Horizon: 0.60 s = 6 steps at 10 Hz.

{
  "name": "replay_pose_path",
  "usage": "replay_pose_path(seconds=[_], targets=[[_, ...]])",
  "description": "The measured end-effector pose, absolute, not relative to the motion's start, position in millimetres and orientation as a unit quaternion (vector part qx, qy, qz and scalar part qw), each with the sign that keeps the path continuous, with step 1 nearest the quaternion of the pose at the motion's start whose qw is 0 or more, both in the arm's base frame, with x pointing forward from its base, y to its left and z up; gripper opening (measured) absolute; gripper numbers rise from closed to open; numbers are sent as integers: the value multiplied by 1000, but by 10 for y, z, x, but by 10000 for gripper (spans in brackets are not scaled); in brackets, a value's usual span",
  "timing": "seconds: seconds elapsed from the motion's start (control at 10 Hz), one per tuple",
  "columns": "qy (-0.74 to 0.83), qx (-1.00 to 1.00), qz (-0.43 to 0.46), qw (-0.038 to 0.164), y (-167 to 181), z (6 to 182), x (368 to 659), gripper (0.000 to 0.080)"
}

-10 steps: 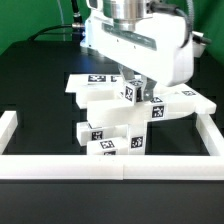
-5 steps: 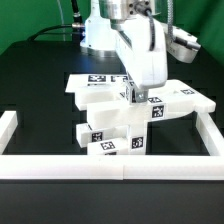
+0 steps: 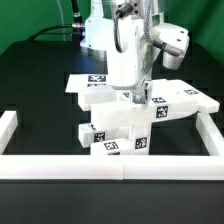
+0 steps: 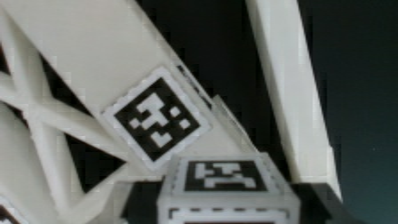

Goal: Assemble chair

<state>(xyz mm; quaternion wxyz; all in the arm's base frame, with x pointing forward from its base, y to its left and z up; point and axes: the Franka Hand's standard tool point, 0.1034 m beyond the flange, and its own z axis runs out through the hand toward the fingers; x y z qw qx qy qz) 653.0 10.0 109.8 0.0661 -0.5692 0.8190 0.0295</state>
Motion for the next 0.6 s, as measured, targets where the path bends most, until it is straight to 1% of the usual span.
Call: replay_pose_path(seconds=[0.4, 0.6], targets=[[886, -457, 40, 65, 124, 1101, 6538, 281], [879, -469, 43, 69, 154, 1099, 6539, 281]])
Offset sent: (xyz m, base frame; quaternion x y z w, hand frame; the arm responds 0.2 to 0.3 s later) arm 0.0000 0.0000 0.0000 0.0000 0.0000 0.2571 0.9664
